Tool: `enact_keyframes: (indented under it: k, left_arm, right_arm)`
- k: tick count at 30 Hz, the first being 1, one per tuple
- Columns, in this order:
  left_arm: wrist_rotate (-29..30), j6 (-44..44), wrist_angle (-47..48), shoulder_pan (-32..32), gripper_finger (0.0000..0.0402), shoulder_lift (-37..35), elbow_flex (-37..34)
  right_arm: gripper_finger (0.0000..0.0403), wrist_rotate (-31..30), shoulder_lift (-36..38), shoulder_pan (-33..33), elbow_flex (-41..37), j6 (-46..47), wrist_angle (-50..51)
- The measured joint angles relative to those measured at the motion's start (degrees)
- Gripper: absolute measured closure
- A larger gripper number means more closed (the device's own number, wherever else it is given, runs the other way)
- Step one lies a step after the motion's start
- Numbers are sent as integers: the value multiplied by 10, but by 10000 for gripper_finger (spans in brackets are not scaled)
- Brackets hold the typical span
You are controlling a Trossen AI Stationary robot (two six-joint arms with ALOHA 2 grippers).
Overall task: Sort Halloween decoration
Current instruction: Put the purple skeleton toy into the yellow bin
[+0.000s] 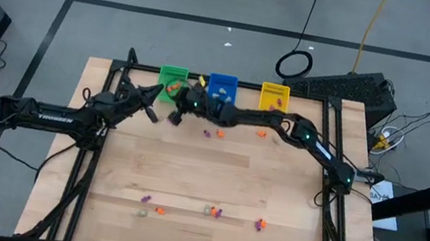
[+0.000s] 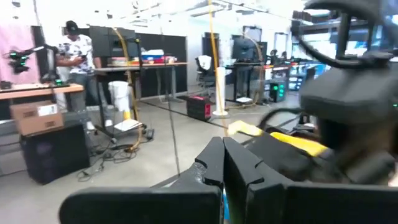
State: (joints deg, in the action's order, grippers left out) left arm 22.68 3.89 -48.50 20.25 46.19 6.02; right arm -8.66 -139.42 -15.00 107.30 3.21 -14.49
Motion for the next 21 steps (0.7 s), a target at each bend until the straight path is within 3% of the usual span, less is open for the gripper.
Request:
enact_keyframes:
  k: [5, 12, 16, 21]
  left_arm:
    - [-41, -1, 16, 0, 402, 0, 0]
    - [-124, -5, 84, -31, 402, 0, 11]
    - [-158, -10, 198, -76, 402, 0, 53]
    - [-162, -36, 376, -154, 402, 4, 131]
  right_arm:
    - [402, -3, 77, 34, -139, 6, -92]
    - [403, -32, 273, 66, -405, 28, -152]
    - [403, -37, 383, 77, -524, 30, -153]
    - [403, -103, 480, 76, -629, 34, -153]
